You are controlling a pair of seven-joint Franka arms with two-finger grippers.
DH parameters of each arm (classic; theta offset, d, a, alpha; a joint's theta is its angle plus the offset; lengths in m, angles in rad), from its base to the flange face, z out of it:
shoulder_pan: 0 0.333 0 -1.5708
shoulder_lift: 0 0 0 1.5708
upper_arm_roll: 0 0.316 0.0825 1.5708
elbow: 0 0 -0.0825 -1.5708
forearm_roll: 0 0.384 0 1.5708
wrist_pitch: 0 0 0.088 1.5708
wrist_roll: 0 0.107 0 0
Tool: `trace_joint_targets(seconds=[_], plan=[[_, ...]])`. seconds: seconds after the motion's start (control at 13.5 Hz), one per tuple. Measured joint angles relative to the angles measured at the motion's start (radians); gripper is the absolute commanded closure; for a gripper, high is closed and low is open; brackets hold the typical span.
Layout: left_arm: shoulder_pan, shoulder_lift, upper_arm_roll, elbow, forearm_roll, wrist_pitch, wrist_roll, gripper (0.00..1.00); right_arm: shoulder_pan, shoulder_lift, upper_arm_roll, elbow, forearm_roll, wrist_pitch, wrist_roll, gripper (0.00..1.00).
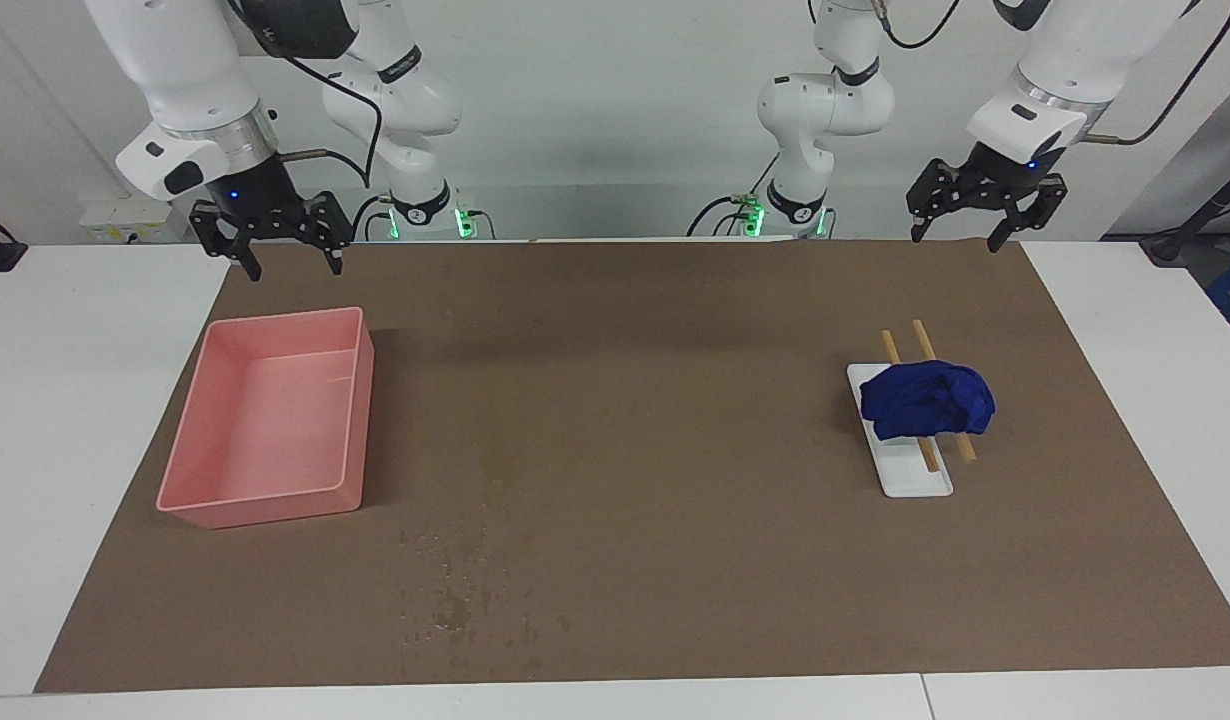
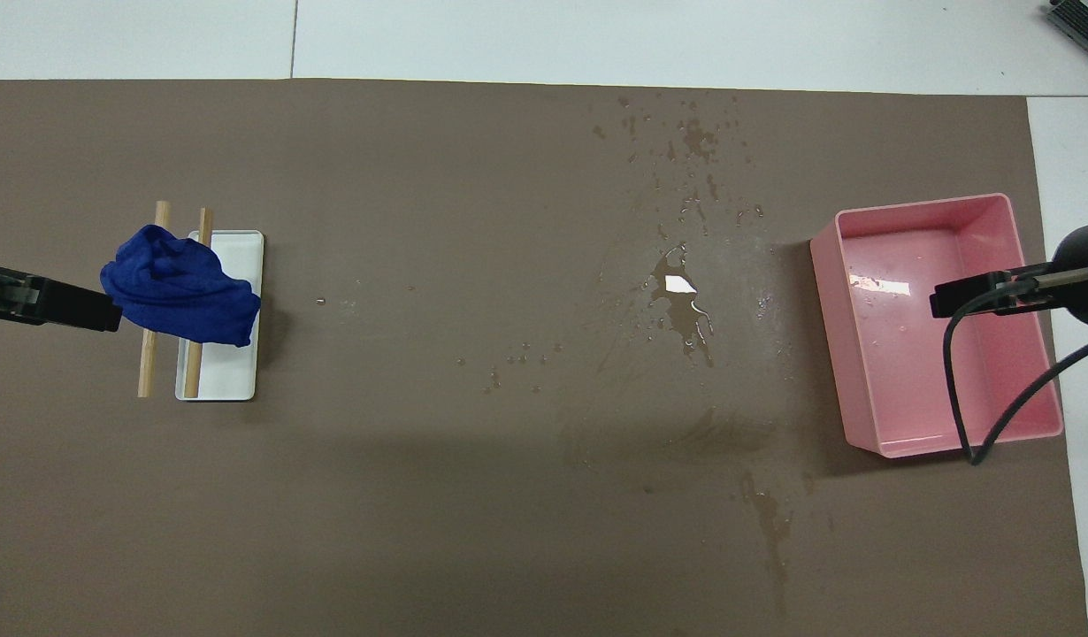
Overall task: Wipe water with towel using both arms
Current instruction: 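Grasp the blue towel with the left gripper while the right gripper advances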
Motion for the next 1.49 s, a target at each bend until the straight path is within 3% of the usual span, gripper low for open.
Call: trace_joint_targets(seconds=[0.59,1.04,1.49], plan=[[0.005,-0.003,0.01,-0.018,0.009,0.016,-0.028,0.0,0.003,0.0,0.0,0.0,0.0,-0.01,0.0,0.0],[0.047,-0.006,0.016,-0.293,0.092,0.449,-0.129,0.02,0.023,-0.001,0.006,-0.025,0.088,-0.003,0.133,0.0],[0.016,0.125,-0.003,-0.364,0.228,0.619,-0.408,0.05,0.167,-0.036,0.014,-0.117,0.228,0.094,0.554,0.0]])
